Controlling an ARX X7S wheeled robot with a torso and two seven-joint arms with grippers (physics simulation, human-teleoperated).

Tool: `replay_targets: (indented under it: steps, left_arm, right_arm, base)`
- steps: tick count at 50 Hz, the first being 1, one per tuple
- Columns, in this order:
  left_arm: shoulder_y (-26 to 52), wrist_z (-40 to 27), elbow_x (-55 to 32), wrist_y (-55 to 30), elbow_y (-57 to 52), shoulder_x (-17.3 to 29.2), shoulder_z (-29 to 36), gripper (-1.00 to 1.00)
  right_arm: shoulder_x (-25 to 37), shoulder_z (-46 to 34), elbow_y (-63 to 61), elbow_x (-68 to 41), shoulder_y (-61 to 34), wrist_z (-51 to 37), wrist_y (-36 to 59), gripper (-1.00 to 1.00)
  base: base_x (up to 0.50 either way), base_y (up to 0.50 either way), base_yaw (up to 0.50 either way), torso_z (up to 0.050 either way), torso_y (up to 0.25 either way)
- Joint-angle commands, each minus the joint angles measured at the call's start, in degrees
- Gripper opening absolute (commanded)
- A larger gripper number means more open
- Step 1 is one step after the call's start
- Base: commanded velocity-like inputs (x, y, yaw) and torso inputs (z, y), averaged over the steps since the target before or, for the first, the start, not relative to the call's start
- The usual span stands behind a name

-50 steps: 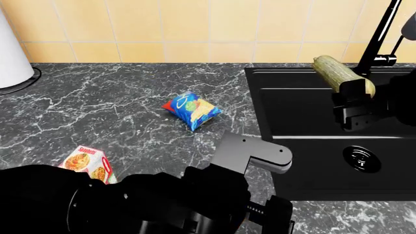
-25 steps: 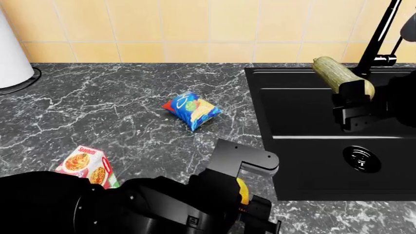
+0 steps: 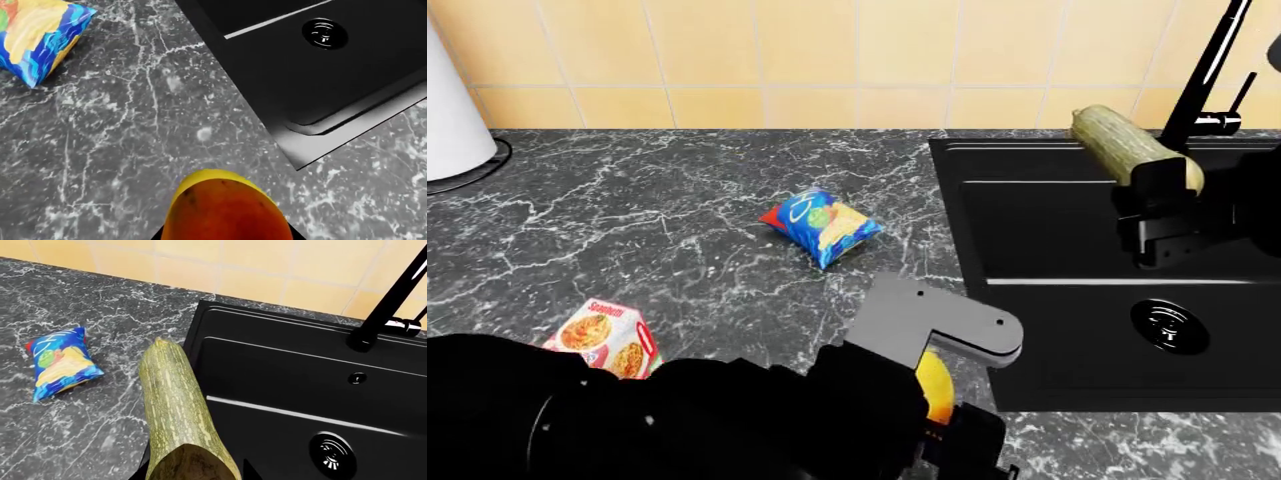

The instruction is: Pick up the fruits and vegetables and place them in the sink. Turn on the sink faucet to wash them. Then turn the sink off and put them in the tray.

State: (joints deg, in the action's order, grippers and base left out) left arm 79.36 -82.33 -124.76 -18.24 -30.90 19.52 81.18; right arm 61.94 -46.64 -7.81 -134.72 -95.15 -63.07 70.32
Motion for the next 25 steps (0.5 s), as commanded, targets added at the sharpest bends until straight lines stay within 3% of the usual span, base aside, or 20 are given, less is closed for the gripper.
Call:
replay_targets:
  steps: [1, 10, 25]
  left_arm:
    - [7.5, -0.9, -4.3, 0.1, -6.0, 3.5, -5.4, -1.0]
    - [16.0, 2.0, -12.3, -3.2, -6.5, 11.9, -11.7, -1.0]
    - [24.0, 5.9, -18.9, -6.6, -5.9, 18.7, -18.4, -1.0]
  right_arm:
    - [0.9, 1.6, -1.3, -0.4, -2.0, 0.1, -0.9, -1.0]
    - [1.4, 2.1, -4.2, -1.5, -1.2, 0.7, -2.0, -1.0]
    - [3.2, 2.2, -11.8, -6.7, -0.6, -1.8, -6.5, -1.0]
  base:
    - [0.0, 0.0, 0.0, 0.0, 0.0]
    - [0.0, 0.0, 0.0, 0.001, 0.001]
    - [0.0, 0.0, 0.0, 0.001, 0.001]
